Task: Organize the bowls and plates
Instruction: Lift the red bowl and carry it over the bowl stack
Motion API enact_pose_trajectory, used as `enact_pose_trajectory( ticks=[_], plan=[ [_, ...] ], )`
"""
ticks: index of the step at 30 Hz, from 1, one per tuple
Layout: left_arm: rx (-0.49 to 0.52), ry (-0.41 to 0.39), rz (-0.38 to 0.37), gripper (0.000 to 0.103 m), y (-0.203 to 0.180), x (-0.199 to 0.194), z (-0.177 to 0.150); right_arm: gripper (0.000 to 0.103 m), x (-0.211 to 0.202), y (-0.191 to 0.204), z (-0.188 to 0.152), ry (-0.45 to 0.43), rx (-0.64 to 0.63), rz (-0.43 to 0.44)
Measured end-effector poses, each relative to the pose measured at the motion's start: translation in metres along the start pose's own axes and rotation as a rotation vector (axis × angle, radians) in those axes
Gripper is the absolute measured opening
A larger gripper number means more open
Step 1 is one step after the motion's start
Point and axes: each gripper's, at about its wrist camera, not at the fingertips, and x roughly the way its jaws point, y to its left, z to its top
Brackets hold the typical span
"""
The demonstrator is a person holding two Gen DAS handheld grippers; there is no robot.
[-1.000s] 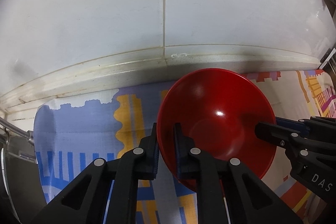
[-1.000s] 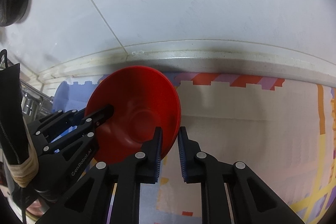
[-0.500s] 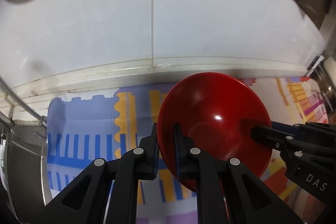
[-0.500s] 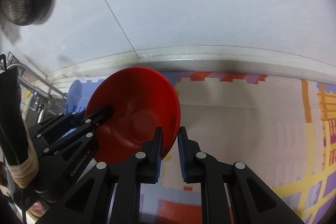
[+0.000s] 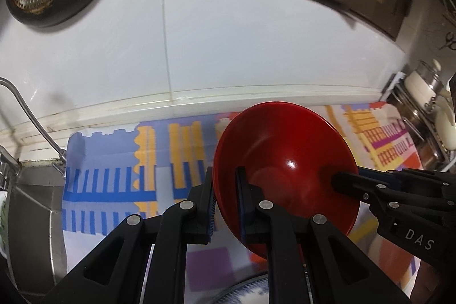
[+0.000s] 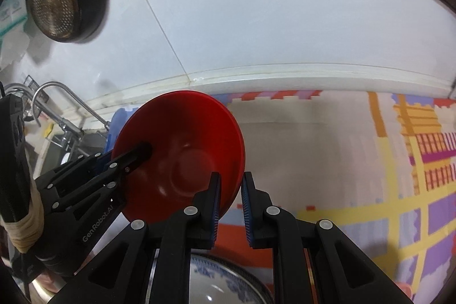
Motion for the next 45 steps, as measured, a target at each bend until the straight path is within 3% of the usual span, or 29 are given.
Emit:
enact_pose_trajectory(
  ticks=[12, 23, 45],
  plan=[
    [0.045, 0.002, -0.086, 0.015, -0.058, -0.037, -0.021, 0.016, -0.069, -0.026, -0.046, -0.088, 0.019, -0.069],
    [0.176, 0.005, -0.161, 0.016, -0.123, -0.057, -0.041, 0.016, -0.119, -0.065, -0.086, -0.146, 0.092, -0.124],
    [0.345, 0.125, -0.279, 0.018, -0.212, -0.037, -0.081, 0.016, -0.161, -0.139, -0.147, -0.148, 0.271, -0.247]
  ],
)
